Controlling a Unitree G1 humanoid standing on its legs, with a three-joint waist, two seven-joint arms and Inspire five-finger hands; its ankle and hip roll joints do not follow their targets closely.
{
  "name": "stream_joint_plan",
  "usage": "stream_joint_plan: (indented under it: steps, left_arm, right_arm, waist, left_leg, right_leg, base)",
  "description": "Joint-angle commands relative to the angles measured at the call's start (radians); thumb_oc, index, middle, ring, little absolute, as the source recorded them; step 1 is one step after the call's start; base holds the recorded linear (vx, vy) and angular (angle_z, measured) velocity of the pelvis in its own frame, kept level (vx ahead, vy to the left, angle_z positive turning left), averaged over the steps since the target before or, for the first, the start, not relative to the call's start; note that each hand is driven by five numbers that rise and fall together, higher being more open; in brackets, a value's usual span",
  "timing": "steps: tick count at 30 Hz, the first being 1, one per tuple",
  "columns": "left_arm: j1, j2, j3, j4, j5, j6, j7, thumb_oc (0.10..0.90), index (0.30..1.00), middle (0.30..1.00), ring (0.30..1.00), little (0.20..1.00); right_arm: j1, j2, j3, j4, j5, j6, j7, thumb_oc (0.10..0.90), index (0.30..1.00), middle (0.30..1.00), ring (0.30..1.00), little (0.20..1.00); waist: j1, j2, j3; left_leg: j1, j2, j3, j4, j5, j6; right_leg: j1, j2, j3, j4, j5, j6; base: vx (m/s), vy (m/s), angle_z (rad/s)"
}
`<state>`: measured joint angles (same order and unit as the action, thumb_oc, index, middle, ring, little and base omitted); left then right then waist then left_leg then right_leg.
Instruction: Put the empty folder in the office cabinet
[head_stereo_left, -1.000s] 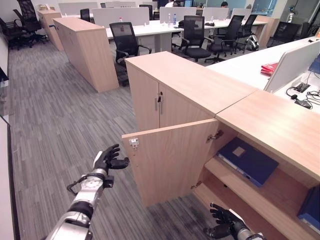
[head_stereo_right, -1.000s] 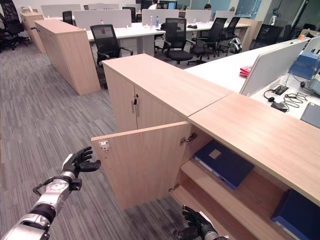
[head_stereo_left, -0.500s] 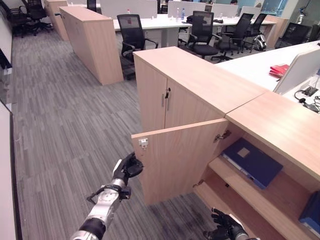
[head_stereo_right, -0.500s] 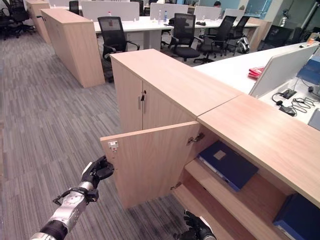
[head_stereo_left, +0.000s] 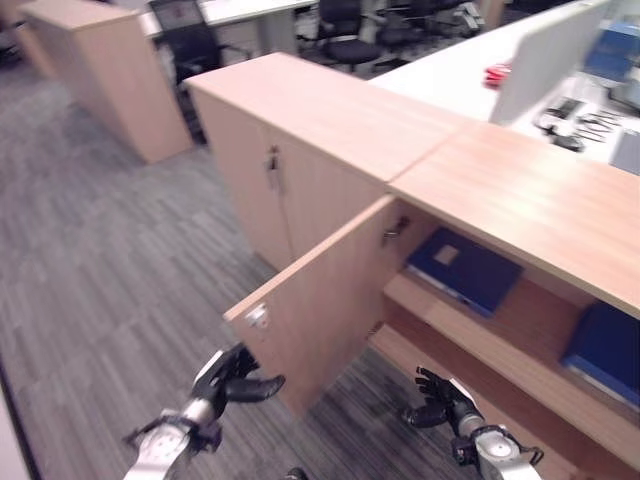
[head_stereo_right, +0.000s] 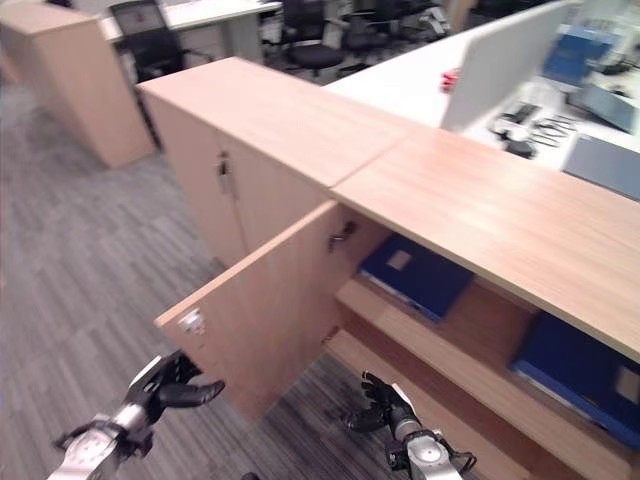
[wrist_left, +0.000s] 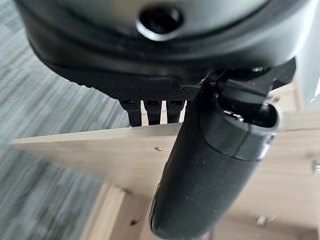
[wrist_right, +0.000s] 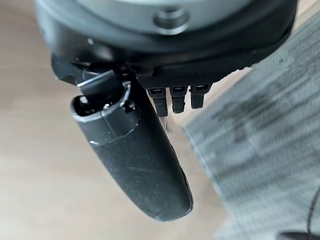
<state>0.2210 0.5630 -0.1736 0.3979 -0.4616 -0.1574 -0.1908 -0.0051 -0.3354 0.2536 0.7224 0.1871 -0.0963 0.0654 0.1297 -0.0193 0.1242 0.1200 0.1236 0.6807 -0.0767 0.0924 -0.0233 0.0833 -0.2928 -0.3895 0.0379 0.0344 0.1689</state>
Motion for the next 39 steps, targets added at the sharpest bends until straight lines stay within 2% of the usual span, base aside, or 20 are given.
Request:
stream_joint_plan:
  steps: [1, 2, 3, 5, 8, 9, 11, 15, 16, 17, 18, 19, 22, 24, 26, 27, 32, 35, 36, 39]
  left_arm:
    - [-0.098, -0.049, -0.052, -0.108, 0.023, -0.076, -0.112, 0.800, 0.900, 0.900, 0.900, 0.900]
    - [-0.079, -0.050, -0.052, -0.095, 0.033, -0.076, -0.121, 0.800, 0.900, 0.900, 0.900, 0.900]
    - [-0.079, -0.051, -0.052, -0.094, 0.033, -0.076, -0.121, 0.800, 0.900, 0.900, 0.900, 0.900]
    - [-0.066, -0.048, -0.062, -0.086, 0.049, -0.078, -0.130, 0.800, 0.900, 0.900, 0.900, 0.900]
    - [-0.064, -0.060, -0.072, -0.070, 0.063, -0.081, -0.125, 0.800, 0.900, 0.900, 0.900, 0.900]
    - [-0.064, -0.061, -0.072, -0.069, 0.063, -0.081, -0.125, 0.800, 0.900, 0.900, 0.900, 0.900]
    - [-0.068, -0.089, -0.082, -0.031, 0.070, -0.078, -0.115, 0.800, 0.900, 0.900, 0.900, 0.900]
    - [-0.084, -0.107, -0.108, -0.010, 0.081, -0.077, -0.114, 0.800, 0.900, 0.900, 0.900, 0.900]
    - [-0.095, -0.114, -0.119, -0.006, 0.081, -0.078, -0.111, 0.800, 0.900, 0.900, 0.900, 0.900]
    - [-0.107, -0.134, -0.130, 0.010, 0.076, -0.084, -0.095, 0.800, 0.900, 0.900, 0.900, 0.900]
    - [-0.107, -0.134, -0.130, 0.010, 0.076, -0.084, -0.095, 0.800, 0.900, 0.900, 0.900, 0.900]
    - [-0.103, -0.159, -0.130, 0.040, 0.067, -0.091, -0.074, 0.800, 0.900, 0.900, 0.900, 0.900]
    - [-0.111, -0.197, -0.113, 0.104, 0.062, -0.102, -0.037, 0.800, 0.900, 0.900, 0.900, 0.900]
    - [-0.123, -0.216, -0.105, 0.128, 0.055, -0.106, -0.021, 0.800, 0.900, 0.900, 0.900, 0.900]
    - [-0.187, -0.249, -0.073, 0.216, 0.036, -0.113, 0.037, 0.800, 0.900, 0.900, 0.900, 0.900]
    - [-0.189, -0.250, -0.073, 0.219, 0.036, -0.114, 0.038, 0.800, 0.900, 0.900, 0.900, 0.900]
    - [-0.396, -0.186, 0.015, 0.411, 0.007, -0.144, 0.172, 0.800, 0.900, 0.900, 0.900, 0.900]
    - [-0.508, -0.134, 0.052, 0.515, 0.008, -0.142, 0.206, 0.800, 0.900, 0.900, 0.900, 0.900]
    - [-0.510, -0.134, 0.051, 0.517, 0.008, -0.143, 0.205, 0.800, 0.900, 0.900, 0.900, 0.900]
    - [-0.604, -0.056, 0.061, 0.579, 0.028, -0.134, 0.221, 0.800, 0.900, 0.900, 0.900, 0.900]
  right_arm:
    - [-0.037, -0.033, 0.000, -0.032, 0.004, -0.056, 0.018, 0.800, 0.900, 0.900, 0.900, 0.900]
    - [-0.040, -0.046, 0.000, -0.029, 0.007, -0.057, 0.020, 0.800, 0.900, 0.900, 0.900, 0.900]
    - [-0.040, -0.047, 0.000, -0.029, 0.008, -0.057, 0.020, 0.800, 0.900, 0.900, 0.900, 0.900]
    - [-0.046, -0.066, -0.008, -0.010, 0.011, -0.058, 0.018, 0.800, 0.900, 0.900, 0.900, 0.900]
    - [-0.052, -0.074, -0.014, 0.026, 0.011, -0.057, 0.007, 0.800, 0.900, 0.900, 0.900, 0.900]
    - [-0.052, -0.075, -0.014, 0.026, 0.011, -0.057, 0.007, 0.800, 0.900, 0.900, 0.900, 0.900]
    - [-0.050, -0.085, -0.024, 0.051, 0.011, -0.058, -0.005, 0.800, 0.900, 0.900, 0.900, 0.900]
    - [-0.048, -0.092, -0.048, 0.082, 0.029, -0.059, -0.017, 0.800, 0.900, 0.900, 0.900, 0.900]
    - [-0.054, -0.094, -0.052, 0.084, 0.042, -0.060, -0.022, 0.800, 0.900, 0.900, 0.900, 0.900]
    - [-0.067, -0.104, -0.047, 0.089, 0.058, -0.059, -0.030, 0.800, 0.900, 0.900, 0.900, 0.900]
    - [-0.067, -0.104, -0.047, 0.089, 0.058, -0.059, -0.030, 0.800, 0.900, 0.900, 0.900, 0.900]
    - [-0.078, -0.103, -0.025, 0.095, 0.054, -0.054, -0.030, 0.800, 0.900, 0.900, 0.900, 0.900]
    - [-0.065, -0.084, -0.002, 0.099, 0.047, -0.048, -0.020, 0.800, 0.900, 0.900, 0.900, 0.900]
    - [-0.059, -0.076, 0.008, 0.105, 0.043, -0.047, -0.019, 0.800, 0.900, 0.900, 0.900, 0.900]
    - [-0.029, -0.058, 0.024, 0.091, 0.038, -0.045, -0.016, 0.800, 0.900, 0.900, 0.900, 0.900]
    - [-0.028, -0.058, 0.024, 0.091, 0.038, -0.044, -0.017, 0.800, 0.900, 0.900, 0.900, 0.900]
    - [0.034, -0.077, 0.070, 0.004, 0.023, -0.040, -0.006, 0.800, 0.900, 0.900, 0.900, 0.900]
    - [0.086, -0.095, 0.067, -0.032, 0.024, -0.045, 0.013, 0.800, 0.900, 0.900, 0.900, 0.900]
    - [0.087, -0.096, 0.066, -0.033, 0.024, -0.045, 0.013, 0.800, 0.900, 0.900, 0.900, 0.900]
    - [0.130, -0.094, 0.035, -0.034, 0.062, -0.045, 0.020, 0.800, 0.900, 0.900, 0.900, 0.900]
  waist:
    - [-0.033, 0.030, -0.061]
    - [-0.045, 0.048, -0.062]
    - [-0.045, 0.050, -0.061]
    - [-0.079, 0.086, -0.055]
    - [-0.104, 0.123, -0.044]
    - [-0.104, 0.123, -0.044]
    - [-0.138, 0.157, -0.039]
    - [-0.170, 0.186, -0.031]
    - [-0.181, 0.191, -0.024]
    - [-0.187, 0.194, -0.013]
    - [-0.187, 0.194, -0.013]
    - [-0.184, 0.185, -0.016]
    - [-0.177, 0.167, -0.035]
    - [-0.172, 0.160, -0.042]
    - [-0.177, 0.134, -0.056]
    - [-0.176, 0.133, -0.055]
    - [-0.199, 0.085, -0.054]
    - [-0.232, 0.090, -0.072]
    - [-0.231, 0.089, -0.072]
    - [-0.274, 0.083, -0.105]
  left_leg:
    - [-0.048, 0.035, -0.140, 0.016, -0.029, -0.040]
    - [-0.044, 0.061, -0.137, 0.018, -0.004, -0.061]
    - [-0.042, 0.063, -0.136, 0.018, -0.003, -0.062]
    - [-0.031, 0.113, -0.111, 0.021, 0.042, -0.099]
    - [-0.017, 0.158, -0.089, 0.024, 0.081, -0.128]
    - [-0.016, 0.159, -0.088, 0.024, 0.081, -0.128]
    - [-0.010, 0.210, -0.063, 0.036, 0.124, -0.158]
    - [-0.001, 0.246, -0.044, 0.062, 0.136, -0.176]
    - [-0.008, 0.250, -0.060, 0.085, 0.129, -0.176]
    - [-0.030, 0.220, -0.149, 0.143, 0.110, -0.167]
    - [-0.031, 0.220, -0.149, 0.143, 0.110, -0.167]
    - [-0.048, 0.160, -0.257, 0.180, 0.070, -0.144]
    - [-0.062, 0.084, -0.367, 0.194, -0.007, -0.108]
    - [-0.068, 0.063, -0.397, 0.184, -0.023, -0.099]
    - [-0.082, 0.039, -0.455, 0.149, -0.032, -0.094]
    - [-0.080, 0.037, -0.454, 0.148, -0.032, -0.093]
    - [-0.126, 0.073, -0.461, 0.071, 0.028, -0.112]
    - [-0.091, 0.088, -0.430, 0.015, 0.039, -0.125]
    - [-0.090, 0.088, -0.430, 0.014, 0.039, -0.125]
    - [-0.051, 0.070, -0.396, 0.001, 0.022, -0.125]
  right_leg:
    - [0.053, 0.004, 0.037, 0.011, -0.030, 0.064]
    - [0.069, 0.033, 0.055, -0.034, -0.045, 0.053]
    - [0.071, 0.036, 0.056, -0.037, -0.043, 0.052]
    - [0.096, 0.080, 0.083, -0.096, -0.059, 0.040]
    - [0.098, 0.111, 0.116, -0.111, -0.077, 0.022]
    - [0.098, 0.111, 0.116, -0.111, -0.077, 0.022]
    - [0.096, 0.138, 0.148, -0.119, -0.098, 0.009]
    - [0.098, 0.157, 0.172, -0.125, -0.116, -0.005]
    - [0.092, 0.159, 0.185, -0.125, -0.122, -0.009]
    - [0.072, 0.161, 0.227, -0.122, -0.122, -0.018]
    - [0.072, 0.161, 0.227, -0.122, -0.122, -0.018]
    - [0.044, 0.162, 0.286, -0.118, -0.110, -0.029]
    - [0.026, 0.174, 0.362, -0.116, -0.108, -0.037]
    - [0.020, 0.180, 0.385, -0.115, -0.103, -0.040]
    - [0.029, 0.196, 0.434, -0.114, -0.101, -0.044]
    - [0.030, 0.194, 0.434, -0.114, -0.102, -0.043]
    - [0.060, 0.212, 0.530, -0.108, -0.117, -0.029]
    - [0.069, 0.215, 0.557, -0.099, -0.131, -0.012]
    - [0.070, 0.214, 0.557, -0.100, -0.131, -0.012]
    - [0.068, 0.188, 0.578, -0.060, -0.144, 0.009]
  base:
    - [-0.10, -0.263, -0.55]
    - [-0.06, -0.144, -0.53]
    - [-0.13, -0.285, -0.48]
    - [-0.12, -0.256, -0.47]
    - [-0.08, -0.147, -0.48]
    - [-0.09, -0.183, -0.43]
    - [-0.08, -0.196, -0.52]
    - [-0.05, -0.110, -0.36]
    - [-0.09, -0.104, -0.68]
    - [-0.09, -0.102, -0.87]
    - [-0.09, -0.182, -1.21]
    - [-0.01, -0.137, -1.09]
    - [0.07, -0.104, -1.46]
    - [0.10, -0.037, -1.28]
    - [0.22, -0.033, -1.24]
    - [0.25, -0.012, -1.80]
    - [0.21, 0.072, -0.42]
    - [0.16, 0.144, -0.53]
    - [0.21, 0.185, -0.73]
    - [0.18, 0.206, -0.76]
